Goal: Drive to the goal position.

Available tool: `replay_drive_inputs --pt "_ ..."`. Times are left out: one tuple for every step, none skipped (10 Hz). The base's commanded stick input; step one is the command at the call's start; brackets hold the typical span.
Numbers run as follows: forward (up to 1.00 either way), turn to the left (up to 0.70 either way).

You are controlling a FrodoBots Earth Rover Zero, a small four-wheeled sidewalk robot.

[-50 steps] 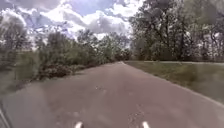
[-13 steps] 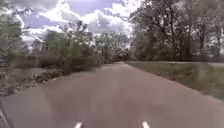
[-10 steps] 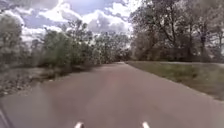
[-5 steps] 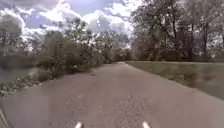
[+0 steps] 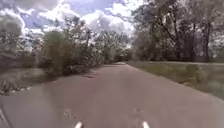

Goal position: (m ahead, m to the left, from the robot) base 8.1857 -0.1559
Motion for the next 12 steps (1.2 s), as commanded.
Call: replay_drive_inputs --pt "1.0 0.0" --pt "1.0 0.0" --pt "1.0 0.0" --pt "1.0 -0.06" --pt "1.0 -0.18" --pt "1.0 -0.13" --pt "1.0 0.0" --pt "1.0 0.0" --pt "1.0 0.0" --pt "1.0 0.0" --pt "1.0 0.0" --pt "1.0 0.0"
